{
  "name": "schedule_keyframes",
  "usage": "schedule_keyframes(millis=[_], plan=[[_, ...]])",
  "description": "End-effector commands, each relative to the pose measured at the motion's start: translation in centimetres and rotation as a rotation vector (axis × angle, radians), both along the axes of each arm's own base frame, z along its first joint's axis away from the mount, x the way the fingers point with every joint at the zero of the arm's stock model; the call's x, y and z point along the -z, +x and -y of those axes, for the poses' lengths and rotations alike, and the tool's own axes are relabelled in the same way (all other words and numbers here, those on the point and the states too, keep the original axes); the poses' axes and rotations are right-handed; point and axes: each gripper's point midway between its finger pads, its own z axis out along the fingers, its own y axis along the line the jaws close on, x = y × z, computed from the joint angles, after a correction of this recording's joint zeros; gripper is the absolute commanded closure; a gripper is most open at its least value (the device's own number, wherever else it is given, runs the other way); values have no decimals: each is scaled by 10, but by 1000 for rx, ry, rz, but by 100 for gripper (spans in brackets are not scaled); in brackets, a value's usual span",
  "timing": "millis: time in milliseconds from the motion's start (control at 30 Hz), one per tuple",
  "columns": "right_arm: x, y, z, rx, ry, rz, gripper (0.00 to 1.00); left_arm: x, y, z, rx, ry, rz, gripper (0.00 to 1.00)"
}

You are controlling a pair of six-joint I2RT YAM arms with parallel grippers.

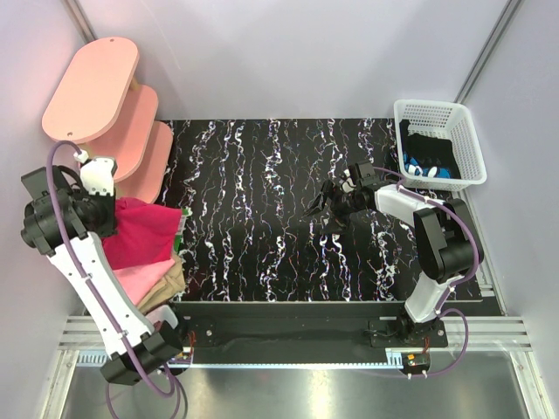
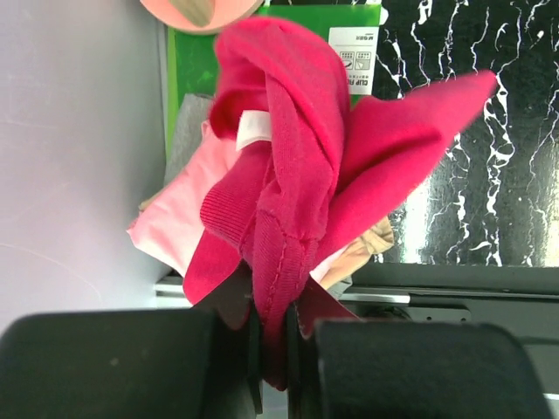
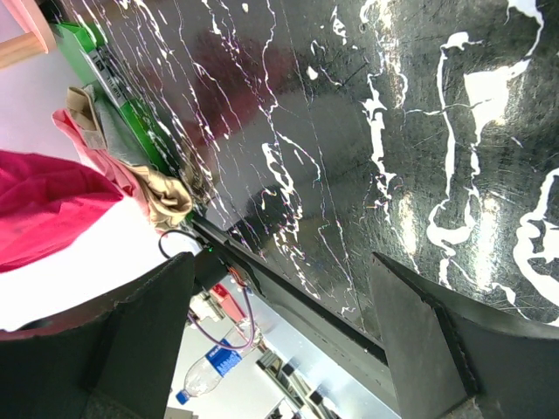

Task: Fold and stack the t-shirts
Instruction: Put the neatly folded tshirt into the corner of the board with the left arm

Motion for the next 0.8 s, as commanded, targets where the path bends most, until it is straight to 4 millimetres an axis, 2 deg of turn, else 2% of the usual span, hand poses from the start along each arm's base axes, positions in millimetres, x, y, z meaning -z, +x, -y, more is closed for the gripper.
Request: schedule_keyframes(millis=[0,133,333,367,467,633,767], plan=[[-10,2,1,-8,10,36,12,-5,-33,35,98,-24,-2,100],[-9,2,0,-7,13,30,12,-13,-36,45,124,-8,41,100],[-7,1,2,-4,6,26,12,8,-43,61,199,-36,-1,100],[-6,1,2,-2,4,24,12,18,-45,62,209,-44,-27,100],[-3,0,2,-2,-1,19,12,36,-51,59,207,-42,-86,100],[2,-1,3,-4,-6,5,12,48,-60,56,178,-18,-105,100],[5,-2,3,-7,-10,-1,12,55,-56,34,54,9,-111,100]])
